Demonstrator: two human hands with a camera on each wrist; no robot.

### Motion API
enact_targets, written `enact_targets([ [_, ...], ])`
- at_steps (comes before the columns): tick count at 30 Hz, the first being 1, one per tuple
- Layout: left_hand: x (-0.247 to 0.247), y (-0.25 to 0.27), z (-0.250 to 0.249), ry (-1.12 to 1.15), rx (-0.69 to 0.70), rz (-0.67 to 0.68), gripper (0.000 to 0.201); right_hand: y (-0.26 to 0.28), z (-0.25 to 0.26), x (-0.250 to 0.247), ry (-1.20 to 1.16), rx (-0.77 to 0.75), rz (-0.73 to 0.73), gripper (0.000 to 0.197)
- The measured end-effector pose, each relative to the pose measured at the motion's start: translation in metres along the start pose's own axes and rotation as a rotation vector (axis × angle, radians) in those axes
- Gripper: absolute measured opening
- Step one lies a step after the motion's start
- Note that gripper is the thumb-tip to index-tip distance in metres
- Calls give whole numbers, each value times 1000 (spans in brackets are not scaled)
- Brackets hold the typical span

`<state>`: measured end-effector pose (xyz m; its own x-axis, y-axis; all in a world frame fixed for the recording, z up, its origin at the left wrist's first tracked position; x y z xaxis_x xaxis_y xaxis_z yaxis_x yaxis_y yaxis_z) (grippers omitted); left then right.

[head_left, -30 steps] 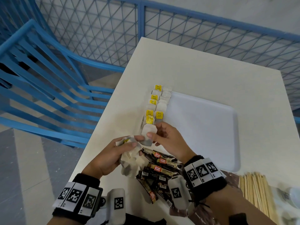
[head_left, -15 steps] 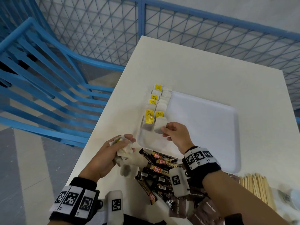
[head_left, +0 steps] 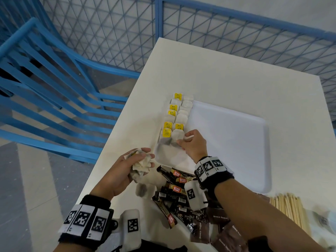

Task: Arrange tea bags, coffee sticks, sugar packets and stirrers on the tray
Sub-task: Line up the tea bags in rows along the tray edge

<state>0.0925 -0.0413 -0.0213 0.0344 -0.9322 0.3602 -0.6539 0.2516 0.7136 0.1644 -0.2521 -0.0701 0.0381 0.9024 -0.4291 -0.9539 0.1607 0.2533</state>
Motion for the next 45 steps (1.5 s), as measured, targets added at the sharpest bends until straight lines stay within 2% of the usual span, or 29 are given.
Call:
enact_targets([
  [4,-5,0,1,-4,8,-16,23,6,8,-5,96,-65,-20,37],
  [7,-13,3,-1,13,28,-45,24,23,28,-1,204,-231,14,29],
  [9,-18,5,-2,24,41,-67,23,42,42,13,278,-386,150,17],
  [11,-23,7,-4,46,55,-94,19,65,51,32,347,-499,335,13],
  [15,-28,10,-7,60,60,-111,19,98,47,71,618,-647,662,35],
  [18,-30,11,-6,65,63,-117,19,111,39,85,879,-741,753,50],
  [21,-33,13,-2,54,61,-124,18,115,32,88,987,-773,768,47],
  [25,-36,15,4,46,34,-139,17,116,33,87,916,-734,788,30],
  [28,-36,16,6,5,17,-147,15,115,47,76,686,-675,741,22],
  [32,-34,17,6,-93,-21,-104,13,104,60,55,430,-531,636,26],
  [34,-32,18,6,-171,-17,-82,19,97,64,46,397,-528,592,30],
  [39,-12,24,4,-324,-8,104,34,90,75,28,134,-496,533,25],
  [42,-5,23,6,-431,-16,164,38,84,71,21,-14,-360,485,21],
  [45,2,23,6,-491,-12,176,36,81,69,21,-177,-228,519,15],
])
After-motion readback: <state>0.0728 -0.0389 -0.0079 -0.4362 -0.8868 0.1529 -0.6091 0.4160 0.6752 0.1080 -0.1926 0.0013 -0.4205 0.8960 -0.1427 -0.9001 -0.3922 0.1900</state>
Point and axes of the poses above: each hand's wrist, its own y-axis away from the middle knuckle, its own x-axis out of the palm, z = x × y, the point moved 5 cm from there along -y, towards the middle knuckle, and after that the axes turned 11 degrees about -x, right-handed, at the moved point
